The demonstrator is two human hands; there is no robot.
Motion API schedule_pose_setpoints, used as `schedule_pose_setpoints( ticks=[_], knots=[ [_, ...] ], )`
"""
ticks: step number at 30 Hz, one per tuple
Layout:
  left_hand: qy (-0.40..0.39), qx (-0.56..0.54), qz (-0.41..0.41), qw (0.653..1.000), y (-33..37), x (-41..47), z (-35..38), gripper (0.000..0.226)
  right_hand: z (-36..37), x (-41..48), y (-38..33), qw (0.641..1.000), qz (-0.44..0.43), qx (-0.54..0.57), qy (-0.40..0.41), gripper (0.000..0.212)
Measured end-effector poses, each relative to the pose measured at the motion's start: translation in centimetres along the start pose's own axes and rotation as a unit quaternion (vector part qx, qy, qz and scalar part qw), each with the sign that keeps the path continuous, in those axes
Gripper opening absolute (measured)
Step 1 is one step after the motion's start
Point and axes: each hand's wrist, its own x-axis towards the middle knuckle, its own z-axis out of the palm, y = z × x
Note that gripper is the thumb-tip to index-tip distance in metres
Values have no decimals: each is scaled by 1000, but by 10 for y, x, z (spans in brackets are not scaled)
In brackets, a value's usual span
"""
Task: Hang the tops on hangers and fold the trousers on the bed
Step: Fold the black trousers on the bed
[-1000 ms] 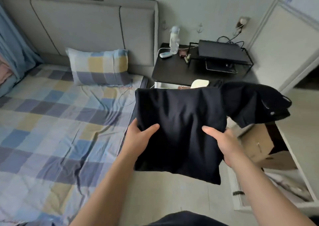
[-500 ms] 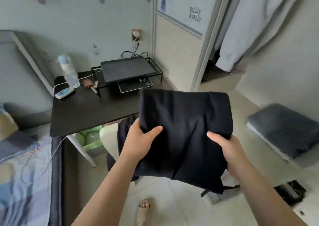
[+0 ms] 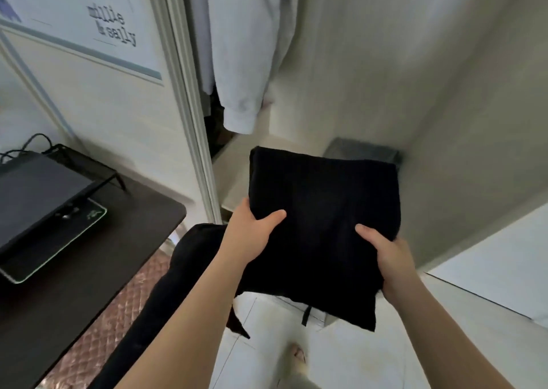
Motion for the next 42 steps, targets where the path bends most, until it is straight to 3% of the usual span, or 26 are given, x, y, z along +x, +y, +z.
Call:
schedule_pose_setpoints(
  ticks=[3,12,17,21,26,33,38,42],
  knots=[
    [-26,13,3,1000,6,40,23,33,-1,34,-2,999,9,21,33,40],
    [-5,42,-13,999,30,163,52,56,40,172,-19,996,50,72,15,48],
    [29,54,-33,998,36,227,54,54,72,241,-23,994,75,77,14,48],
    [10,65,-37,997,33,278,72,52,76,285,-29,993,89,74,34,46],
    [-81,42,-31,995,23,339,125,48,45,334,-37,990,77,59,101,43],
    [-194,9,-35,980,10,421,236,42,-24,406,-43,976,71,34,205,55],
    [-201,32,-1,979,-8,478,305,46,-51,479,-46,967,10,-3,254,49],
    [-191,81,8,978,-38,504,329,70,-64,516,-20,941,51,-136,307,67]
  ],
)
